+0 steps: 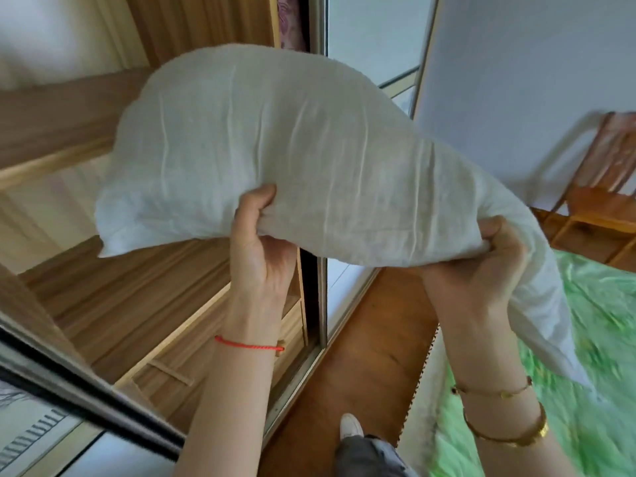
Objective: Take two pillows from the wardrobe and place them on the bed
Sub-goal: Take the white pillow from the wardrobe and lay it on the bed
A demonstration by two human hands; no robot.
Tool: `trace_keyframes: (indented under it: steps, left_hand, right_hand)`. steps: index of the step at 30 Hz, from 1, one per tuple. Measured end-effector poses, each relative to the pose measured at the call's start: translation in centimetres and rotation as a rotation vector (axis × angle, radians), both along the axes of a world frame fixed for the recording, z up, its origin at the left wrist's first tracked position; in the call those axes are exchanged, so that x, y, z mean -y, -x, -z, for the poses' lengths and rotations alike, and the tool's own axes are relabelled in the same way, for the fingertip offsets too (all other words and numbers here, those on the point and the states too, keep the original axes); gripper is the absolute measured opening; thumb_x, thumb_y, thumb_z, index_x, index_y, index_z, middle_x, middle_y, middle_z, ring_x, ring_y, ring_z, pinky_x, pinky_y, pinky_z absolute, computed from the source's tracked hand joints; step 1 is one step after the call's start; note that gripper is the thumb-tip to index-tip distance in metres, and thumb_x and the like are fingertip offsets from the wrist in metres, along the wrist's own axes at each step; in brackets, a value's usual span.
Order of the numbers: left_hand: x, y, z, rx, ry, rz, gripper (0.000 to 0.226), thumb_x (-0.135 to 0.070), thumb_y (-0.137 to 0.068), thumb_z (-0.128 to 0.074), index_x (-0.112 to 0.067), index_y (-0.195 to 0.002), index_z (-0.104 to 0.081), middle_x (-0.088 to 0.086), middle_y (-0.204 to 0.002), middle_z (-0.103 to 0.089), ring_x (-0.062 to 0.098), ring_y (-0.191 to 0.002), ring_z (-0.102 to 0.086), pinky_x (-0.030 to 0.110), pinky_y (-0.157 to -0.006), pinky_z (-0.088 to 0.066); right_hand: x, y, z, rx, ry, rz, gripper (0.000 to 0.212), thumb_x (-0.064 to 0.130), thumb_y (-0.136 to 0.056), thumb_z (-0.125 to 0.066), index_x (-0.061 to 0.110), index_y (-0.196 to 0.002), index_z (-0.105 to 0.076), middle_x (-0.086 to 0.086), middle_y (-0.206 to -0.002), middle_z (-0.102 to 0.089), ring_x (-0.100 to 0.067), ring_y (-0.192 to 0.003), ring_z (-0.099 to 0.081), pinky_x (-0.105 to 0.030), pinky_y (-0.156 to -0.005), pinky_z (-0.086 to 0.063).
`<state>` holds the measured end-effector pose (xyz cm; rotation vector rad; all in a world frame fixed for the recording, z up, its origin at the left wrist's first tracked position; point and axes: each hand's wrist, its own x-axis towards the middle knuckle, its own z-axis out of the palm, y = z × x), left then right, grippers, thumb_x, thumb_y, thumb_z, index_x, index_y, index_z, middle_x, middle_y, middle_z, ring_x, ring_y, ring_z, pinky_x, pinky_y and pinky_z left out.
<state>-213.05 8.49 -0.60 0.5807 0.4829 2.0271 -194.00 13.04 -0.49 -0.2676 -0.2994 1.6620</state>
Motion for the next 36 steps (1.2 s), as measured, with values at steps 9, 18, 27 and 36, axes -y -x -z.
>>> trace_keyframes:
  steps: [9,18,27,36]
  left_hand:
    - [-4.6,-5.8,4.9,0.106,0.057,0.337,0.025,-0.012,-0.087,-0.061,-0.005,-0.107,-0.075,0.011,-0.109,-0.074,0.025,-0.109,-0.068,0.041,-0.101,-0.052]
    - [-10.7,-8.9,7.7,0.072,0.16,0.499,0.027,-0.008,-0.094,-0.051,-0.006,-0.113,-0.069,0.008,-0.109,-0.074,0.022,-0.104,-0.07,0.039,-0.102,-0.051]
    - [-18.5,-10.0,9.2,0.062,0.206,0.574,0.054,-0.01,-0.094,-0.049,0.002,-0.146,-0.045,0.01,-0.125,-0.064,0.022,-0.11,-0.067,0.035,-0.097,-0.054]
    - [-27.6,-12.9,9.7,0.064,0.208,0.584,0.033,-0.01,-0.096,-0.046,-0.008,-0.123,-0.065,0.005,-0.113,-0.074,0.019,-0.105,-0.072,0.033,-0.087,-0.058]
  right_hand:
    - [0.7,-6.0,3.4,0.028,0.012,0.252,0.035,0.006,-0.048,-0.055,0.016,-0.082,-0.052,0.002,-0.086,-0.057,-0.021,-0.092,-0.061,-0.031,-0.089,-0.051]
    - [-1.0,-8.5,6.3,0.004,0.1,0.441,0.032,0.007,-0.056,-0.046,0.012,-0.081,-0.065,0.0,-0.085,-0.066,-0.022,-0.088,-0.067,-0.033,-0.095,-0.049]
    - [-7.2,-8.9,8.3,-0.058,0.148,0.489,0.031,0.005,-0.06,-0.046,0.008,-0.078,-0.071,-0.003,-0.083,-0.068,-0.023,-0.081,-0.07,-0.029,-0.079,-0.056]
    - [-16.8,-12.0,8.5,-0.045,0.179,0.488,0.037,0.007,-0.057,-0.048,0.006,-0.08,-0.077,-0.007,-0.09,-0.072,-0.026,-0.087,-0.072,-0.038,-0.086,-0.055]
